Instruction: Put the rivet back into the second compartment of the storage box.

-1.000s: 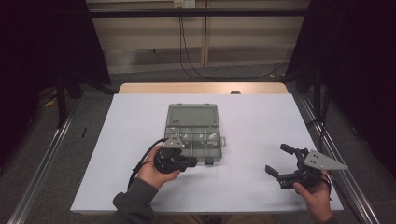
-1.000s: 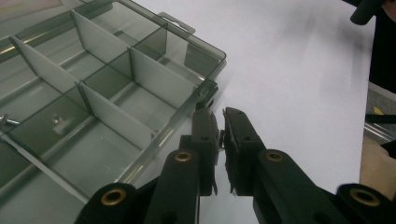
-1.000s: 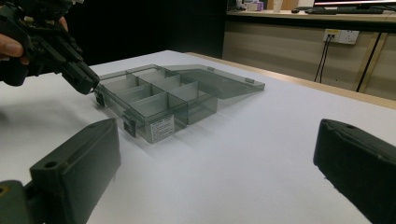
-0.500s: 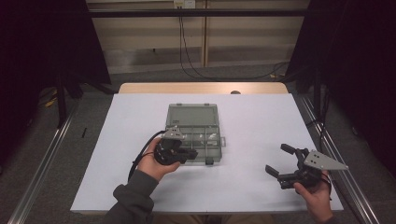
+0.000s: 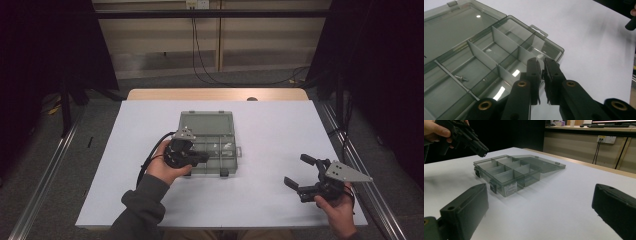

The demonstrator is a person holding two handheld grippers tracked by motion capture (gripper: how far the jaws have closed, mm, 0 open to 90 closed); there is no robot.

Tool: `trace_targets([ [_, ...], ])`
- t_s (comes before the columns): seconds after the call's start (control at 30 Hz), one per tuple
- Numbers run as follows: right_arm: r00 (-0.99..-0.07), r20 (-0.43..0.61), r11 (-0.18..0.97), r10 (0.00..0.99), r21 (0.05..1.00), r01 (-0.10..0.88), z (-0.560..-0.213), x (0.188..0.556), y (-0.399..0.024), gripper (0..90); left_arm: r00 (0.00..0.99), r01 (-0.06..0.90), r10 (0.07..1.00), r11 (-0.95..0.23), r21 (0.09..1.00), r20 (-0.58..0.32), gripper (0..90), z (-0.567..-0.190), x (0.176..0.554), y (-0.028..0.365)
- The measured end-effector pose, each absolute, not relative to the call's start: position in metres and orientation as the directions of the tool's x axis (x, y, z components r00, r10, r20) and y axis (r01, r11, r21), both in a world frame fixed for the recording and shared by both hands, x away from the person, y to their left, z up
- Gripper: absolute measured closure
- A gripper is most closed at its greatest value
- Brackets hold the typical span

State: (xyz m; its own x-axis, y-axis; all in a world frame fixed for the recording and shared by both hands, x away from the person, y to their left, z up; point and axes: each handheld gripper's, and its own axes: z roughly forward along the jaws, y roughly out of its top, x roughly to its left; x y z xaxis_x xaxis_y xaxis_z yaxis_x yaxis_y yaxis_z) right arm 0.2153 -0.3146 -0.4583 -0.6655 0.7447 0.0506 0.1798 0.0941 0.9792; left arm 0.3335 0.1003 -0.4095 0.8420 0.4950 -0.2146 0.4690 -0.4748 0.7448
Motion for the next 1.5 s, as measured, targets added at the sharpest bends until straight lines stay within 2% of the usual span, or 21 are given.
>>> trace_targets([
  [1.03, -0.668, 0.053, 0.092, 0.742, 0.979, 0.181, -0.458, 0.216, -0.315, 0.3, 0.784, 0.509, 0.591, -0.436, 0.742, -0.19, 83.2, -0.406, 0.37, 0.099],
  [1.5, -0.669, 0.052, 0.091, 0.742, 0.98, 0.178, -0.458, 0.216, -0.315, 0.3, 0.736, 0.537, 0.652, -0.4, 0.743, -0.182, 83.2, -0.417, 0.385, 0.097],
])
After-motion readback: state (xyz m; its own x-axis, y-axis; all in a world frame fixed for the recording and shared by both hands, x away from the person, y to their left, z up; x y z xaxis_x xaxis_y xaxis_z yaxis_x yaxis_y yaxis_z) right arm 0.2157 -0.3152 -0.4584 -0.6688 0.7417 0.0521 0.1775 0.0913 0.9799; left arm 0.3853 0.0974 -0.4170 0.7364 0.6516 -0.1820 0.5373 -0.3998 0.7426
